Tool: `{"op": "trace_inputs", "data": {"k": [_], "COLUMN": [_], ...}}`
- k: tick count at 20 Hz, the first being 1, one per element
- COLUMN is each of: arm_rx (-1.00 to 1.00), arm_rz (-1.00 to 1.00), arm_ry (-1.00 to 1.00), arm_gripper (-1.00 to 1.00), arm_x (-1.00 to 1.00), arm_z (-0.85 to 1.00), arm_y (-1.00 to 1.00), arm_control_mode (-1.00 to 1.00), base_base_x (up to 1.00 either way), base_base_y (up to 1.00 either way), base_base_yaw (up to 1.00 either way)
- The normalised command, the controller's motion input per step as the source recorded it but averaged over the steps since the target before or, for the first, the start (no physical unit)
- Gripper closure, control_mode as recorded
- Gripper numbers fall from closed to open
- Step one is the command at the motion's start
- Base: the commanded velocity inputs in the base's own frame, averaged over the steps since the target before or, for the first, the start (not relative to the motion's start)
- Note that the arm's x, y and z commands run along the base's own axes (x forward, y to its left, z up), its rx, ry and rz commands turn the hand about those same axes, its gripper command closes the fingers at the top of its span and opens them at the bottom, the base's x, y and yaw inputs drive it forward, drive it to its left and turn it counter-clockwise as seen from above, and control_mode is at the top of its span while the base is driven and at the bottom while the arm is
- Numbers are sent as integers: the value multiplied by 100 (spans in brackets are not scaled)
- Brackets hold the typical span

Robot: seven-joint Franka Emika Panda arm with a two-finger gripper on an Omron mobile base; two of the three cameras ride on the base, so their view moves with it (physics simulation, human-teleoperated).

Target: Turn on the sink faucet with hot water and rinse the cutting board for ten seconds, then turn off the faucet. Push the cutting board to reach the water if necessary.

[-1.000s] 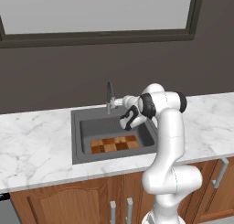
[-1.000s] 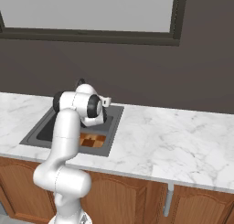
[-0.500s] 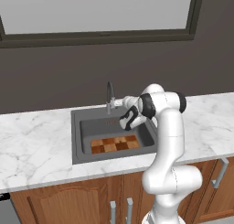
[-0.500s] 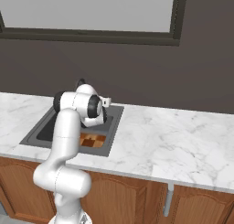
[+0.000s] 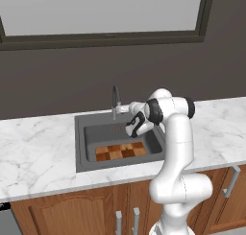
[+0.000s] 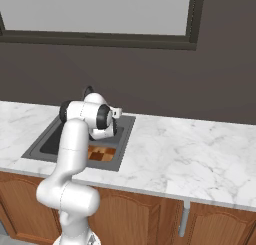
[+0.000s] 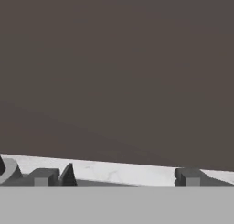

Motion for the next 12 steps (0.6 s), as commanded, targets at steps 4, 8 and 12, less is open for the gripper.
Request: {"op": "trace_inputs", "data": {"k": [4, 8, 12], "arm_rx": [0, 0, 0], "arm_rz": [0, 0, 0], "arm_ry": [-5, -6, -6], "arm_gripper": [-100, -100, -100], "arm_x": [0, 0, 0], "arm_z": [-10, -4, -1], "arm_y": [0, 0, 0], "arm_control_mode": [-100, -100, -100], "base_base_x": [0, 0, 0], "base_base_y": [0, 0, 0], "base_base_yaw": [0, 0, 0]}}
